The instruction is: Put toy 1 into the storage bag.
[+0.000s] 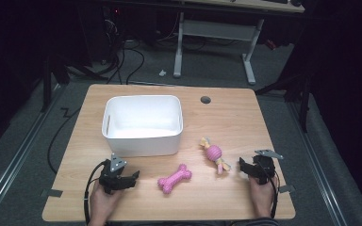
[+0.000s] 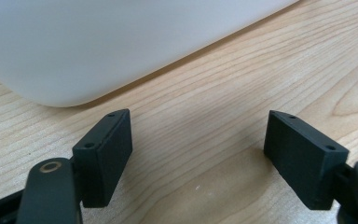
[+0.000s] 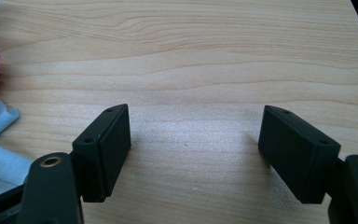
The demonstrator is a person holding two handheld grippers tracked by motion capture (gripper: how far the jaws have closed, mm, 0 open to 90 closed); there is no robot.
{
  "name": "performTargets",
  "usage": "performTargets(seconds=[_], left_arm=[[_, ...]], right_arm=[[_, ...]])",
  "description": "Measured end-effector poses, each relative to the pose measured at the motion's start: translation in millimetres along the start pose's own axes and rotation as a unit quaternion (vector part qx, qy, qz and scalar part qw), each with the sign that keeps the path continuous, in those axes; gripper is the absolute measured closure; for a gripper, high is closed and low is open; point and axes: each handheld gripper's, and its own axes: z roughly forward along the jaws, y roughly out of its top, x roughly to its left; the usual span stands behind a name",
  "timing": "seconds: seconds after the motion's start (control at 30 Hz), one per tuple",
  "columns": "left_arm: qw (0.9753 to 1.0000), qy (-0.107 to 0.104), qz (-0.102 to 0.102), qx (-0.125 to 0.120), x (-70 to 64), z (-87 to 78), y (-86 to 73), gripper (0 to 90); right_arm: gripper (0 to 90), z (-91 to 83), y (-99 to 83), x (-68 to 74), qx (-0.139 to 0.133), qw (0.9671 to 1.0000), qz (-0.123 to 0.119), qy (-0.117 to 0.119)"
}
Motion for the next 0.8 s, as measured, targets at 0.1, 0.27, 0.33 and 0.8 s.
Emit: performTargets(seconds=[0.1,0.27,0.33,0.8], left_arm=[[1.0,0.001,0.0,0.0,0.1,0.3,0.2,23.9],[1.0,0.001,0.0,0.0,0.2,0.5,0.3,23.8],[1.0,-0.003,0.001,0.0,1.2,1.1,1.0,23.6],[1.0,-0.002,0.0,0.01,1.2,-0.2,1.9,22.2]], right_arm=[[25.1,0.0,0.0,0.0,0.0,1.0,-0.001,0.001],[25.0,0.0,0.0,0.1,0.0,1.0,-0.002,0.002],[25.0,-0.1,0.0,0.6,0.001,1.0,-0.002,0.003],[24.9,0.0,0.0,0.2,-0.001,0.9999,-0.009,0.006]])
